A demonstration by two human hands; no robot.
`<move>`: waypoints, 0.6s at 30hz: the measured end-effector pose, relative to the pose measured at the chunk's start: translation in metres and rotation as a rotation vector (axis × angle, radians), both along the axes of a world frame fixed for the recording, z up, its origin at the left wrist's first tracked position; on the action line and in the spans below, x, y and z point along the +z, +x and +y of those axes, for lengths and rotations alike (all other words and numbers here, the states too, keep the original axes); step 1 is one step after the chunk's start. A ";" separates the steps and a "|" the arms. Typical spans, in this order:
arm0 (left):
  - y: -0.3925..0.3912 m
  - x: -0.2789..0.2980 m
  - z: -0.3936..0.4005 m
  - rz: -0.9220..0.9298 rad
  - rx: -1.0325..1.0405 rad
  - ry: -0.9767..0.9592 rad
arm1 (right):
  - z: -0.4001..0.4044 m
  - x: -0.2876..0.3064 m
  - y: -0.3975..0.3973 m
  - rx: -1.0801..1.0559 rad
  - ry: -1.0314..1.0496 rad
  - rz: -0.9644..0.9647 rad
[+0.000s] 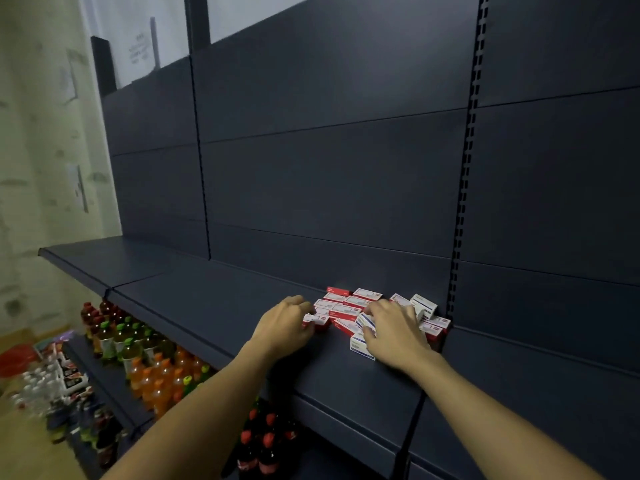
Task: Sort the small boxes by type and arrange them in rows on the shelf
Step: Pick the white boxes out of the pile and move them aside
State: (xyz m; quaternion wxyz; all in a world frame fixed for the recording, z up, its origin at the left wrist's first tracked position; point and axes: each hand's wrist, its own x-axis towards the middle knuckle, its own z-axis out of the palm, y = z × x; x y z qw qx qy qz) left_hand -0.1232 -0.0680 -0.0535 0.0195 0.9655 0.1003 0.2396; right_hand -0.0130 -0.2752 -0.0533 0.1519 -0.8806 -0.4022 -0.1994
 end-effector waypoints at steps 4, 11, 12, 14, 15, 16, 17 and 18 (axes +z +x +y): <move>0.021 -0.004 0.013 -0.045 -0.072 -0.031 | -0.009 -0.014 0.006 -0.002 0.076 0.046; 0.074 -0.001 0.006 -0.164 -0.364 -0.020 | -0.023 -0.025 0.003 -0.018 0.275 0.025; 0.083 0.001 0.005 -0.186 -0.414 -0.026 | -0.023 -0.024 0.001 -0.016 0.265 0.012; 0.097 0.003 0.004 -0.204 -0.512 -0.036 | -0.022 -0.023 -0.003 -0.011 0.230 -0.003; 0.104 0.002 0.005 -0.201 -0.557 -0.037 | -0.021 -0.024 -0.006 -0.009 0.218 -0.002; 0.110 0.001 0.006 -0.198 -0.592 -0.038 | -0.020 -0.025 -0.009 -0.003 0.204 0.001; 0.115 -0.001 0.009 -0.195 -0.618 -0.051 | -0.018 -0.026 -0.011 0.004 0.191 0.002; 0.119 -0.003 0.011 -0.193 -0.642 -0.081 | -0.016 -0.027 -0.013 0.009 0.179 0.002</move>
